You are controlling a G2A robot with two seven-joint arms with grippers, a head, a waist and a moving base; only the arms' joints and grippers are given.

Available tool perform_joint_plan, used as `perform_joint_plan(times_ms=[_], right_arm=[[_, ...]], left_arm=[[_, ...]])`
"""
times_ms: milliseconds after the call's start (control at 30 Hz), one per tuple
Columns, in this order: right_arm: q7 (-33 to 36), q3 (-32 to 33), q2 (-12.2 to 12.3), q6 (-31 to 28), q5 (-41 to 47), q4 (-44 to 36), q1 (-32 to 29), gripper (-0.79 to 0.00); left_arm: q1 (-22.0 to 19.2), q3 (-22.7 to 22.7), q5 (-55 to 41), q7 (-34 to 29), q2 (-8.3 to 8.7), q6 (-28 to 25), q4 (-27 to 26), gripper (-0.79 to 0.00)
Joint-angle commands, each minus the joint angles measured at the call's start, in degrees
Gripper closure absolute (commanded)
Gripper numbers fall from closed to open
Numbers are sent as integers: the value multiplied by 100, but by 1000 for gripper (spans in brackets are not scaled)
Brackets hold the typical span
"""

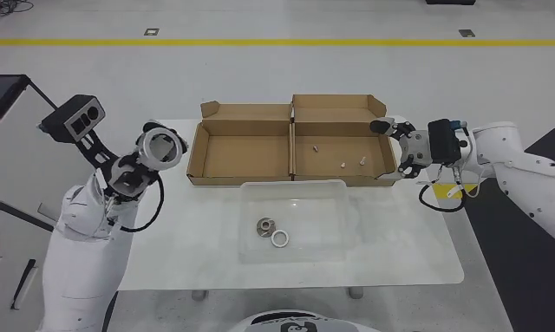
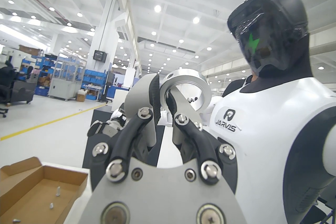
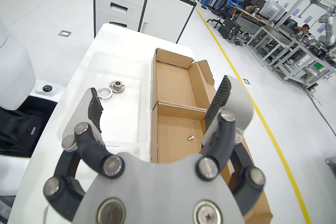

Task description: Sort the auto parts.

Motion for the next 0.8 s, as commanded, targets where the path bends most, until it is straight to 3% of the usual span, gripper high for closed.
perform_joint_plan(times_ms=[0, 267, 600, 767], right_arm=[[0, 0, 0, 0, 0, 1, 0, -785], [0, 0, 0, 0, 0, 1, 0, -785], [0, 0, 0, 0, 0, 1, 0, -785], [0, 0, 0, 0, 0, 1, 0, -785]], left_arm=[[-120, 105, 408, -108, 3, 102, 77, 0], [-610, 496, 1099, -160, 3, 362, 481, 0], [-2239, 1632, 2868, -183, -128, 507, 1837, 0], [-2662, 2109, 4053, -455, -158, 438, 2479, 0]])
